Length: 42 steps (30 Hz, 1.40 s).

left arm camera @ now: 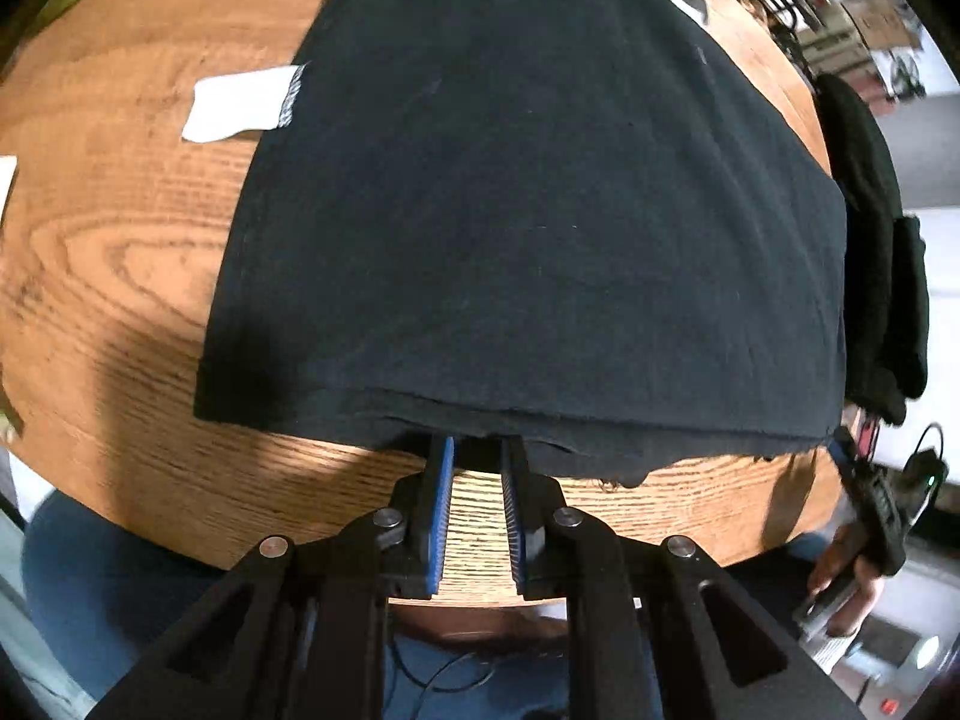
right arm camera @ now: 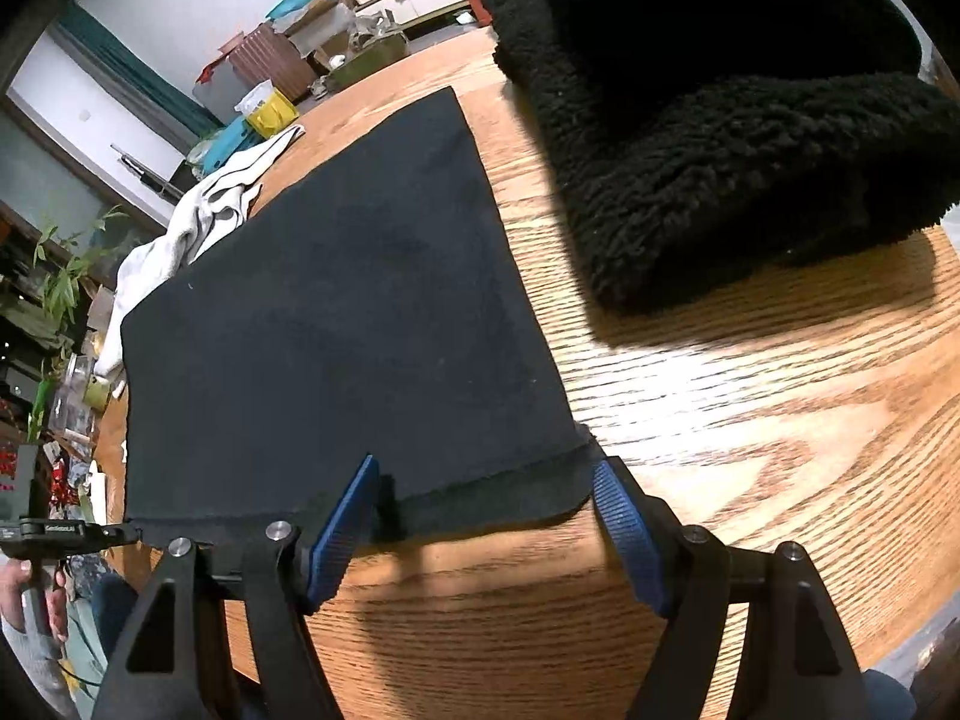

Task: Fold clothes
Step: 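Pinch the folded black shirt edge with the left tool and release it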

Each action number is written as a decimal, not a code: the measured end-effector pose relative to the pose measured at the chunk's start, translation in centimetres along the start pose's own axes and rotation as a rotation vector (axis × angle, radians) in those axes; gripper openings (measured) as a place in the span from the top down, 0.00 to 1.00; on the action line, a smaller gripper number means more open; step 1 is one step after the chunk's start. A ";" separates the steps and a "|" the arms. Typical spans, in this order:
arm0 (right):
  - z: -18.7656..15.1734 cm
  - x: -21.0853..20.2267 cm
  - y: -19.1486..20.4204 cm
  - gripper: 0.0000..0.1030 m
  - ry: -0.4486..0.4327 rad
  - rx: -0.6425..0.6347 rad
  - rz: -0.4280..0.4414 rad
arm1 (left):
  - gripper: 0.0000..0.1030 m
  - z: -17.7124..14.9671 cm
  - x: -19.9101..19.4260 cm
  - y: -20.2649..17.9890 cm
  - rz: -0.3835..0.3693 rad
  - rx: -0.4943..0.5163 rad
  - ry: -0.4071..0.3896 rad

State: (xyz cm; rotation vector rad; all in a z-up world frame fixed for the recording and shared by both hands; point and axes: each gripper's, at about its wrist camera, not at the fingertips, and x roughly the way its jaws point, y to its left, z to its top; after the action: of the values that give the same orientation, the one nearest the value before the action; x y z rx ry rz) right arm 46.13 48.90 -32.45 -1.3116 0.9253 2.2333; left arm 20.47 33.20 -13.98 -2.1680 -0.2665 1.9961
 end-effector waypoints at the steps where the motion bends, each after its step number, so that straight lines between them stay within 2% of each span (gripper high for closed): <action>1: 0.0 0.0 0.1 0.24 0.001 -0.003 0.001 | 0.84 -0.1 0.2 0.1 -0.006 -0.016 0.003; 3: 0.0 0.0 0.2 0.24 0.002 -0.007 0.004 | 0.83 -0.3 0.5 0.2 -0.012 -0.037 0.005; 4: -0.1 0.0 0.2 0.24 0.002 -0.010 0.005 | 0.76 -0.5 0.5 0.2 -0.016 -0.046 0.003; 5: -0.1 0.0 0.3 0.24 0.003 -0.012 0.007 | 0.63 -0.6 0.5 0.1 -0.020 -0.053 0.001; 6: -0.1 0.1 0.3 0.24 0.003 -0.015 0.008 | 0.56 -0.8 0.4 -0.1 -0.023 -0.058 -0.004; 7: -0.1 0.1 0.4 0.24 0.004 -0.017 0.010 | 0.43 -0.9 0.3 -0.2 -0.024 -0.060 -0.014; 8: -0.1 0.0 0.4 0.24 0.003 -0.018 0.011 | 0.38 -1.0 0.2 -0.4 -0.024 -0.060 -0.024; 15: -0.1 0.1 0.7 0.24 0.006 -0.027 0.014 | 0.38 -1.3 0.6 -1.0 -0.022 -0.069 -0.051; 19: -0.1 0.2 0.7 0.24 0.009 -0.033 0.014 | 0.38 -1.8 1.7 -1.2 -0.017 -0.070 -0.034; 24: -0.1 0.2 0.8 0.23 0.009 -0.035 0.015 | 0.49 -2.7 2.5 -1.9 -0.017 -0.060 -0.036; 29: -0.1 0.3 0.9 0.23 0.013 -0.042 0.014 | 0.68 -3.0 3.0 -1.7 -0.009 -0.072 -0.047; 35: -0.1 0.4 1.0 0.23 0.015 -0.048 0.014 | 0.88 -4.2 3.6 -2.4 0.001 -0.034 -0.057; 39: -0.2 0.4 1.1 0.23 0.017 -0.052 0.012 | 0.92 -5.3 3.5 -3.0 0.003 -0.004 -0.072; 40: -0.2 0.4 1.1 0.23 0.018 -0.053 0.011 | 0.96 -5.6 3.4 -3.1 0.007 -0.001 -0.075; 42: -0.2 0.4 1.1 0.23 0.018 -0.054 0.011 | 0.96 -6.4 3.1 -3.1 0.013 0.005 -0.075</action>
State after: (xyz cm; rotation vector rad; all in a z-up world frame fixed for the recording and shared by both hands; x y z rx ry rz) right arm 45.38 48.03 -32.50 -1.3556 0.8862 2.2728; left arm 27.07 36.88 -15.72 -2.0997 -0.2590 2.0858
